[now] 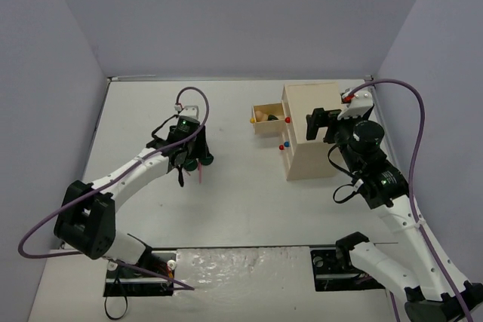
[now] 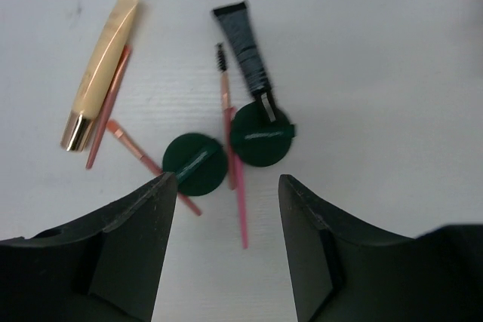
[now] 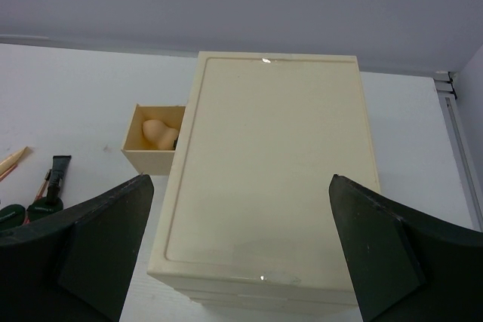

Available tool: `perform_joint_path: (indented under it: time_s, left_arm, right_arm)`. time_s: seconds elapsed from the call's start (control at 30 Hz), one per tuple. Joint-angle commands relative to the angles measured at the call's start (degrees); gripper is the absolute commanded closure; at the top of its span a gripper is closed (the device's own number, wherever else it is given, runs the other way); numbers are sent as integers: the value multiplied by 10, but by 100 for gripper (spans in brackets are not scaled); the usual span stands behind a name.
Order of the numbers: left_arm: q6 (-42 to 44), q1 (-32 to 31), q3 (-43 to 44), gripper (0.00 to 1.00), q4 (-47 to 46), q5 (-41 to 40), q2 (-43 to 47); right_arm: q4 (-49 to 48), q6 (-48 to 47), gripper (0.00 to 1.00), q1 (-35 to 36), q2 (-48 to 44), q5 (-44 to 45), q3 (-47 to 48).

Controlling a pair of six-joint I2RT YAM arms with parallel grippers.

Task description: Organize the makeup

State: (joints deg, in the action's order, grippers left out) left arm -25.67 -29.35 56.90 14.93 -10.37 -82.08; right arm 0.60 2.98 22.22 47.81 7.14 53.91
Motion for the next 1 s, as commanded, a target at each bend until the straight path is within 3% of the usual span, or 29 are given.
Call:
perform_joint_path:
  time_s: [0.0,0.47,0.97]
  left_arm:
    - [-33,33,-13,48,-7,27,-4]
    - [-28,87,-14,55,-47,89,-121]
    - [-41,90,-27,64,-39,90,-125]
  right_arm:
    - [-46,1,0,5,1,-3,5]
    - [-46,1,0,6,11,-4,3]
    - [-46,1,0,7,17,-1,1]
